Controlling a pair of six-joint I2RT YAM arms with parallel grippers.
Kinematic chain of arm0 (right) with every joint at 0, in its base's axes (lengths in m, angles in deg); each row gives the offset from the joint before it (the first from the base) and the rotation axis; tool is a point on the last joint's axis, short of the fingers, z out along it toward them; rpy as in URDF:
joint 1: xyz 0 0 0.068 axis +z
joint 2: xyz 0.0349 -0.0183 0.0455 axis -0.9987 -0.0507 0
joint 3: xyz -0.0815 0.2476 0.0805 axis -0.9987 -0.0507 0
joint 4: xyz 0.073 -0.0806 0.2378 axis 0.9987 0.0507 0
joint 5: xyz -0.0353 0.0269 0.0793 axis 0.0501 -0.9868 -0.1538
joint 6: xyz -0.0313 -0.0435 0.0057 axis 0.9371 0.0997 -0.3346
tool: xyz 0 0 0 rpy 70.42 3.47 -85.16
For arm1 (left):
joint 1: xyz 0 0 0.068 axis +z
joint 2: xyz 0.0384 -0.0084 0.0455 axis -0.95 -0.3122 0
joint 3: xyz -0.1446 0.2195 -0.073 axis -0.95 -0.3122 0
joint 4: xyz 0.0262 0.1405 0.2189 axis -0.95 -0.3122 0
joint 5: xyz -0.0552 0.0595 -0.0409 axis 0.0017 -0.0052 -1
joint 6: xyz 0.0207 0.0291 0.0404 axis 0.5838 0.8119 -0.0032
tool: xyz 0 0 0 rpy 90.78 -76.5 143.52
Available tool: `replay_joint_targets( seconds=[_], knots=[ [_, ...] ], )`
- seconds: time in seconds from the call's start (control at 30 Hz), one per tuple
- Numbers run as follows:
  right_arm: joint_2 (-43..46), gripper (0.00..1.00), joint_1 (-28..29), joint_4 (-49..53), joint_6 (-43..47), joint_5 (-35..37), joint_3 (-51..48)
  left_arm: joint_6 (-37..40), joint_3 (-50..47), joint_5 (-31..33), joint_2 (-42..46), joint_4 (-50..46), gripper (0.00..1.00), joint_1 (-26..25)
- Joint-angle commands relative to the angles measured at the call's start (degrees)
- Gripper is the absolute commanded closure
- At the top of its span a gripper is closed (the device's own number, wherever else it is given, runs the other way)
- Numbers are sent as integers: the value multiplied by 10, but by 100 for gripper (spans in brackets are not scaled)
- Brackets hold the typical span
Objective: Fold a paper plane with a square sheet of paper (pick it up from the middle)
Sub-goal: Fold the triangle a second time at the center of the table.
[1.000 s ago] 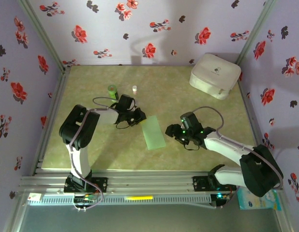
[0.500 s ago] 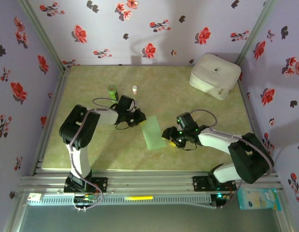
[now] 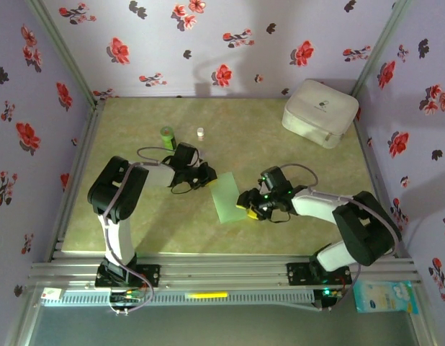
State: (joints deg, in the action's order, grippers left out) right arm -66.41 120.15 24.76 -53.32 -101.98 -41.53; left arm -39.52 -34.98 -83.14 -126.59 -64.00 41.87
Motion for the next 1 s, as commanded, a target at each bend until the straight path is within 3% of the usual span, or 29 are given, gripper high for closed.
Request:
replay_joint_targets(
  seconds=[0.0, 0.3, 0.6, 0.8, 0.97],
  knots=[
    [-12, 48, -8, -43, -13, -28, 15, 17, -7, 2, -25, -24, 88, 1],
    [-25, 48, -41, -61, 40, -83, 23, 39, 18, -10, -33, -34, 88, 1],
    [-62, 48, -56, -136, 27, -125, 16, 58, 43, -25, -43, -41, 87, 0],
    [-79, 52, -61, -164, 21, -131, 8, 70, 62, -31, -51, -53, 87, -4],
    [-98, 63, -65, -177, 17, -130, 8, 77, 78, -34, -53, -60, 87, -6]
  ],
)
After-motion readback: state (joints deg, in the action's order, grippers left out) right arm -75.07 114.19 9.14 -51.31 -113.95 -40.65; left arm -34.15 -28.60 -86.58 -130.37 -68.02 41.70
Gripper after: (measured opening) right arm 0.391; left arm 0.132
